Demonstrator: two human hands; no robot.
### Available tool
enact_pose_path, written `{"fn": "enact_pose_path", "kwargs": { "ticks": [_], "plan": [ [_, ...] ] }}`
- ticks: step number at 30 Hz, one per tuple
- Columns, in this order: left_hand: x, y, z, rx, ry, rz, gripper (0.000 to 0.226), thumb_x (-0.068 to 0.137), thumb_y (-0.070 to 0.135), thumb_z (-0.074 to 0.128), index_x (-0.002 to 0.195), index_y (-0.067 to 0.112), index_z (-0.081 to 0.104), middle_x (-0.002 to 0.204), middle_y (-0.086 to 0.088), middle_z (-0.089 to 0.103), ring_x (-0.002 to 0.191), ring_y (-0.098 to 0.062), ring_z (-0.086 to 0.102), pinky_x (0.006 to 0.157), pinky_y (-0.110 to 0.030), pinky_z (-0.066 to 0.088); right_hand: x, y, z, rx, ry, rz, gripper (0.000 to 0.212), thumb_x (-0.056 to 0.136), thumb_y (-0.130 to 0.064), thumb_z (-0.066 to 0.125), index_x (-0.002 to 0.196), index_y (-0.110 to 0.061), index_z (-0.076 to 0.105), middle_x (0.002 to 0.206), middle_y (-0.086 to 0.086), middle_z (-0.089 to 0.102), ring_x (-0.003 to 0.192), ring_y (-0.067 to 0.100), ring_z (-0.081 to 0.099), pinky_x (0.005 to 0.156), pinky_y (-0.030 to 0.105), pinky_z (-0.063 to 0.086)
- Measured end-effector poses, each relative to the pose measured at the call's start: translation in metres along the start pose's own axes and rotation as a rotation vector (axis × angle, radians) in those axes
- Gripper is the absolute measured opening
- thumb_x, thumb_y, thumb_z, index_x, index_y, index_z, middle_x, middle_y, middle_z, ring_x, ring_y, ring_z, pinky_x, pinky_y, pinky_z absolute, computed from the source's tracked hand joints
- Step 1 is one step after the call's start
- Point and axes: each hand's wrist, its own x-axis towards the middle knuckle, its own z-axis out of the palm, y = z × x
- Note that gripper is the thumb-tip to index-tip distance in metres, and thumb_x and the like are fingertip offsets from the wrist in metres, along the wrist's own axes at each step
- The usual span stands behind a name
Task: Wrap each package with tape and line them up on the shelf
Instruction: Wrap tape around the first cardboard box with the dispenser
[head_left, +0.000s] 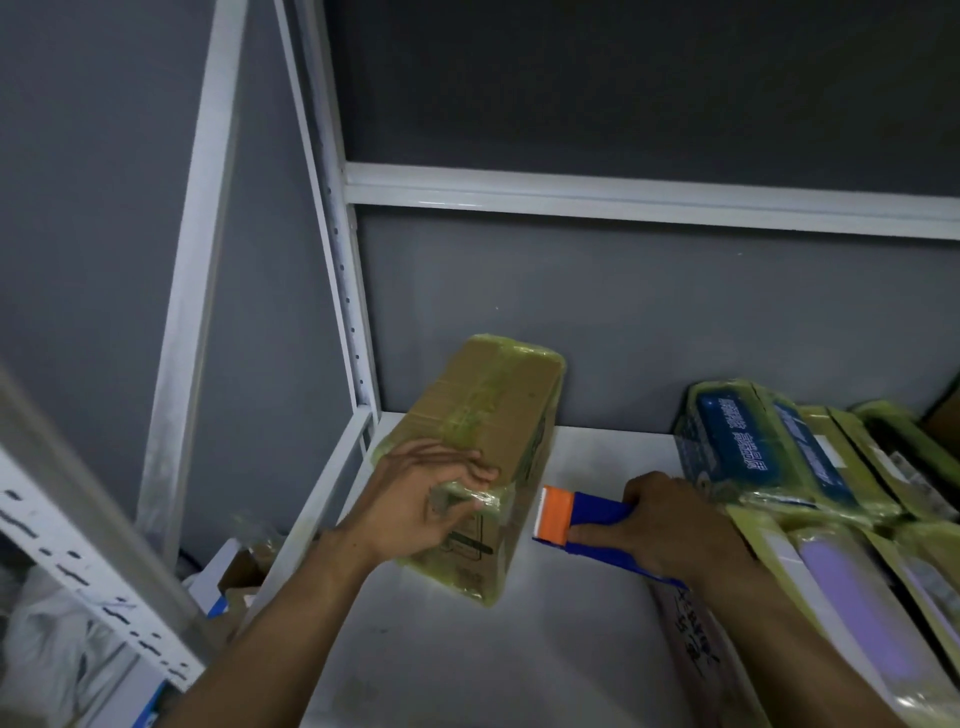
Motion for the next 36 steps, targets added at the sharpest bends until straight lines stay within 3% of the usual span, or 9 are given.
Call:
{"fn": "enact_pose_path", "kwargs": {
  "ticks": [4, 6, 9, 13, 18, 23, 31, 34, 36],
  "plan": [
    [-0.002, 0.009, 0.011, 0.131, 0.064, 0.023, 0.034, 0.077, 0.058, 0.082, 0.092, 0.033, 0.063, 0.120, 0.030, 0.065, 0.119, 0.010, 0.056, 0.125, -0.046, 0.013, 0.007, -0.007, 0.010, -0.051, -0.021, 0.014, 0.099, 0.038, -0.106, 0.053, 0.092, -0.023, 0.059, 0.089, -0.007, 0.060, 0.081, 0.012, 0.062, 0.076, 0.033, 0.057],
    [-0.005, 0.013, 0.020, 0.158, 0.127, -0.005, 0.045, 0.072, 0.068, 0.079, 0.091, 0.034, 0.057, 0.123, 0.028, 0.063, 0.122, 0.010, 0.053, 0.125, -0.044, 0.008, 0.009, -0.011, 0.016, -0.059, -0.023, 0.014, 0.096, 0.041, -0.105, 0.055, 0.091, -0.024, 0.057, 0.087, -0.006, 0.060, 0.081, 0.012, 0.061, 0.076, 0.034, 0.058],
    [-0.011, 0.019, 0.040, 0.148, 0.239, -0.103, 0.052, 0.067, 0.071, 0.080, 0.091, 0.030, 0.059, 0.122, 0.026, 0.063, 0.127, 0.004, 0.051, 0.123, -0.046, 0.009, 0.014, -0.014, 0.023, -0.058, -0.014, 0.006, 0.102, 0.034, -0.110, 0.048, 0.088, -0.023, 0.056, 0.085, -0.005, 0.060, 0.078, 0.013, 0.061, 0.071, 0.034, 0.057],
    [-0.013, 0.021, 0.059, 0.104, 0.366, -0.195, 0.040, 0.068, 0.043, 0.089, 0.085, 0.027, 0.056, 0.112, 0.024, 0.066, 0.121, 0.000, 0.057, 0.122, -0.049, 0.008, 0.017, -0.017, 0.031, -0.055, 0.005, 0.009, 0.105, 0.030, -0.113, 0.042, 0.083, -0.024, 0.053, 0.081, -0.005, 0.058, 0.073, 0.014, 0.060, 0.060, 0.031, 0.048],
    [-0.009, 0.021, 0.067, 0.099, 0.420, -0.244, 0.040, 0.062, 0.035, 0.089, 0.077, 0.027, 0.053, 0.103, 0.026, 0.068, 0.110, 0.000, 0.060, 0.121, -0.048, 0.013, 0.015, -0.018, 0.039, -0.109, 0.074, 0.014, 0.088, 0.047, -0.106, 0.051, 0.080, -0.025, 0.047, 0.081, -0.006, 0.056, 0.077, 0.017, 0.062, 0.061, 0.030, 0.049],
    [-0.006, 0.024, 0.069, 0.098, 0.460, -0.235, 0.036, 0.064, 0.037, 0.087, 0.075, 0.025, 0.054, 0.099, 0.023, 0.071, 0.104, -0.003, 0.061, 0.121, -0.046, 0.014, 0.008, -0.022, 0.048, -0.280, 0.250, -0.007, 0.084, 0.059, -0.103, 0.049, 0.092, -0.025, 0.049, 0.097, -0.001, 0.066, 0.090, 0.023, 0.068, 0.068, 0.033, 0.051],
    [-0.011, 0.026, 0.063, 0.227, 0.417, -0.266, 0.049, 0.068, 0.055, 0.083, 0.103, 0.035, 0.055, 0.114, 0.025, 0.063, 0.110, -0.003, 0.056, 0.121, -0.037, 0.011, 0.009, -0.008, 0.042, -0.088, 0.223, 0.105, 0.078, 0.067, -0.096, 0.053, 0.089, -0.021, 0.055, 0.088, 0.000, 0.065, 0.082, 0.023, 0.067, 0.073, 0.037, 0.058],
    [-0.007, 0.029, 0.066, 0.343, 0.357, -0.292, 0.046, 0.072, 0.051, 0.077, 0.115, 0.039, 0.064, 0.128, 0.023, 0.059, 0.119, -0.007, 0.050, 0.121, -0.038, 0.009, 0.004, 0.001, 0.040, 0.104, 0.237, 0.133, 0.075, 0.065, -0.096, 0.050, 0.079, -0.022, 0.056, 0.076, -0.002, 0.063, 0.069, 0.018, 0.064, 0.067, 0.038, 0.058],
    [-0.002, 0.034, 0.071, 0.367, 0.344, -0.311, 0.041, 0.074, 0.047, 0.074, 0.112, 0.034, 0.070, 0.119, 0.019, 0.064, 0.112, -0.011, 0.052, 0.120, -0.038, 0.009, -0.001, 0.005, 0.041, 0.189, 0.257, 0.135, 0.074, 0.065, -0.094, 0.050, 0.076, -0.021, 0.057, 0.070, -0.002, 0.062, 0.064, 0.016, 0.062, 0.059, 0.034, 0.050]
  ]
}}
